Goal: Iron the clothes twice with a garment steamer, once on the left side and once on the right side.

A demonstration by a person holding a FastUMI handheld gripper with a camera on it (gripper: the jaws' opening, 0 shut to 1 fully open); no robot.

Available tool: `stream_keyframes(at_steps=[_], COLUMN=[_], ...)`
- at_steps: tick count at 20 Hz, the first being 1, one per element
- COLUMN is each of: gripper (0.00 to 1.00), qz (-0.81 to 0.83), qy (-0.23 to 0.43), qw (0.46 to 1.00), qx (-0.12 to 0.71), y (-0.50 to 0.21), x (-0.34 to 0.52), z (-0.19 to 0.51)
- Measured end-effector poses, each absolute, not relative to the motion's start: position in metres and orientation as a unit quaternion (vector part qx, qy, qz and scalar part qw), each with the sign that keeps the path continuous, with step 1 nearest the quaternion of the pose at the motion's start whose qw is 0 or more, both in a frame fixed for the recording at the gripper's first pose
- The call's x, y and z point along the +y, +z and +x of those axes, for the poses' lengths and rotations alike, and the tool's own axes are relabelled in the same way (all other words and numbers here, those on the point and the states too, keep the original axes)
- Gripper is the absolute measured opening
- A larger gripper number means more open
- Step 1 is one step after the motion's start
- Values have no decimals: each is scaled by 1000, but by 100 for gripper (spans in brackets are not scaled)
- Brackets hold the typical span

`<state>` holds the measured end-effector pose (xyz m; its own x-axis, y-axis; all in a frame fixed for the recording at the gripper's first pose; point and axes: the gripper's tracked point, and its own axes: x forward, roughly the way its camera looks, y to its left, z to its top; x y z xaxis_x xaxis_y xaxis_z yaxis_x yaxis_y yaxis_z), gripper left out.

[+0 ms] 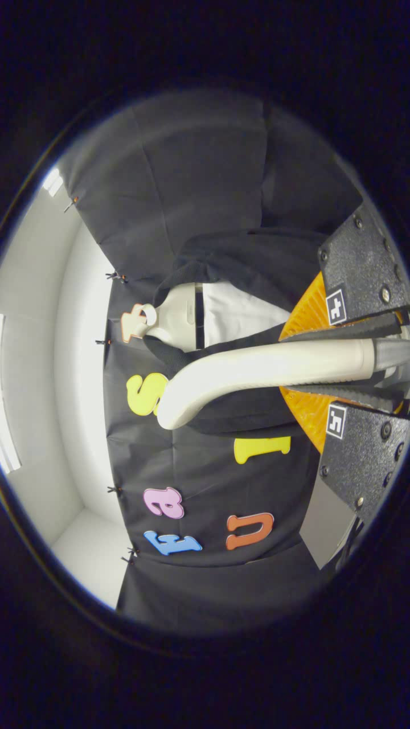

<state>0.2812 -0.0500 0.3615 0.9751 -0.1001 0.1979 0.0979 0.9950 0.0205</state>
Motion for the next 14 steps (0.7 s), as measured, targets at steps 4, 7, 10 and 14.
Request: stream_keyframes(at_steps=[4, 7, 10, 14], gripper=[37, 37, 37, 37], qz=[-4, 0, 4, 5], qy=[-58, -61, -70, -82], qw=[994, 995, 996, 996], qx=[-94, -81, -58, -30], y=[351, 338, 314, 290], x=[-53, -60, -70, -76], z=[289, 287, 285, 288])
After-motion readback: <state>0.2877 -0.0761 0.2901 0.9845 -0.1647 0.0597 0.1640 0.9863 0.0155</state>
